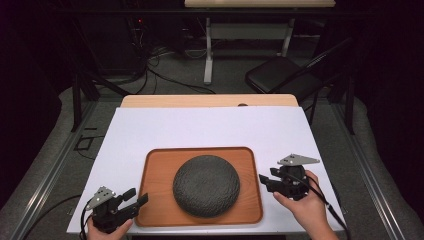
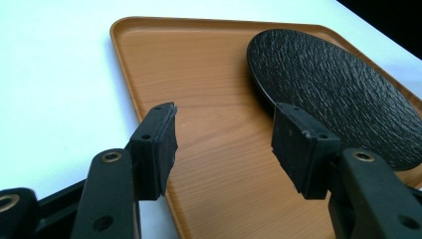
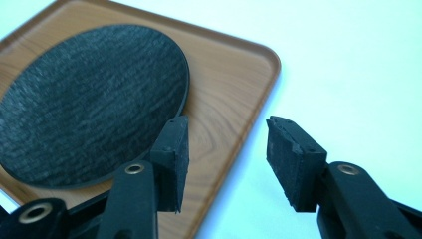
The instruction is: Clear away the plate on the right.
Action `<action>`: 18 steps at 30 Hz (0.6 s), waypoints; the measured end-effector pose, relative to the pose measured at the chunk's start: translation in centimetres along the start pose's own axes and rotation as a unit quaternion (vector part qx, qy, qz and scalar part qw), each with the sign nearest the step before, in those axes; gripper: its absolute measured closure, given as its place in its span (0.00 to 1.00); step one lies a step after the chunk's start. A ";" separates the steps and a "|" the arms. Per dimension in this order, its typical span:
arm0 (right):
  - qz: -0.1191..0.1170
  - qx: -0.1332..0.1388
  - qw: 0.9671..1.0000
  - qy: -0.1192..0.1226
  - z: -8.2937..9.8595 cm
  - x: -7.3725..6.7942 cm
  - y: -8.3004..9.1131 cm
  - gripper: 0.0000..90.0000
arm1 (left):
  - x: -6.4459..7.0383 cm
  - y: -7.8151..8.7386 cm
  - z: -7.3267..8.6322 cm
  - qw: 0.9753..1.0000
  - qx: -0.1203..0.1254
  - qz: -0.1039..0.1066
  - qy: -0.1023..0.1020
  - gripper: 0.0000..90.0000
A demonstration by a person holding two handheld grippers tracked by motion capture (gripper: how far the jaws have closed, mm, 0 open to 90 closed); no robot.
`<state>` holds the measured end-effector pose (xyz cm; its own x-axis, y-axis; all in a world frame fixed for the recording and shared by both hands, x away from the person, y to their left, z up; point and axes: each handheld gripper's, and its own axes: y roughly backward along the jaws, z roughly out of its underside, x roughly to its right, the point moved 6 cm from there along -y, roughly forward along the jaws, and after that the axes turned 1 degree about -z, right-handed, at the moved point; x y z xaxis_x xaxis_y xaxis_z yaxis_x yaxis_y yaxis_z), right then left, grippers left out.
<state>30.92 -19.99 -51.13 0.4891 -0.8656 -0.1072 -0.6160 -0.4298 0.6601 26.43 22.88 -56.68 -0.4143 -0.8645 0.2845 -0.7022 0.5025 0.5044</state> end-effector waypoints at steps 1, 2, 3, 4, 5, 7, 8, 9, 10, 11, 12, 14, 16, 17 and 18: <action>-0.001 0.004 1.000 0.002 0.4 0.0 0.1 0.57 | 0.0 0.0 0.0 1.000 0.000 0.000 0.000 0.48; -0.011 0.009 1.000 -0.006 0.8 -0.1 0.1 0.57 | 0.0 0.0 0.0 1.000 -0.001 0.001 0.000 0.48; -0.022 0.013 1.000 -0.013 1.2 -0.1 0.1 0.57 | 0.0 0.0 0.0 1.000 -0.001 0.000 0.001 0.48; -0.032 0.018 0.999 -0.027 1.7 -0.1 0.1 0.57 | 0.0 0.0 0.0 1.000 -0.001 0.001 0.001 0.48; -0.031 0.019 0.999 -0.034 2.0 -0.1 0.1 0.57 | 0.0 0.0 0.0 1.000 -0.001 0.000 0.001 0.48; -0.030 0.029 0.998 -0.044 2.9 0.1 0.0 0.57 | 0.1 -0.1 0.0 1.000 -0.001 0.000 0.001 0.48; -0.032 0.034 0.998 -0.046 3.2 0.0 0.0 0.57 | 0.1 -0.1 0.1 1.000 -0.001 0.000 0.001 0.48; -0.031 0.037 0.998 -0.045 3.4 0.1 -0.1 0.57 | 0.1 -0.1 0.1 1.000 -0.002 0.000 0.001 0.48; -0.031 0.041 0.998 -0.046 3.5 0.1 -0.1 0.57 | 0.1 -0.1 0.0 1.000 -0.001 0.000 0.001 0.48; -0.032 0.046 0.997 -0.045 3.7 0.1 -0.2 0.57 | 0.1 -0.1 0.0 1.000 -0.002 0.000 0.000 0.48; -0.032 0.050 0.997 -0.045 3.9 0.0 -0.3 0.57 | 0.1 0.0 0.1 1.000 -0.002 0.000 0.000 0.48; -0.021 0.051 0.998 -0.032 4.3 0.0 -0.8 0.56 | 0.1 0.0 0.0 1.000 0.000 0.001 0.000 0.48; -0.027 0.050 0.998 -0.028 4.8 -0.2 -1.4 0.55 | 0.1 0.0 0.0 1.000 -0.001 0.001 0.001 0.48; -0.027 0.050 0.998 -0.028 4.8 -0.2 -1.4 0.55 | 0.1 0.0 0.1 1.000 -0.002 0.000 0.001 0.48; -0.032 0.051 0.998 -0.032 4.9 -0.3 -1.6 0.55 | 0.1 -0.1 0.1 1.000 -0.002 0.000 0.001 0.48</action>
<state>28.69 -20.32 -55.80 0.4916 -0.8486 -0.1954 -0.6462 -0.5059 0.5713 26.42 22.81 -56.74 -0.4134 -0.8645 0.2858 -0.7002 0.5025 0.5071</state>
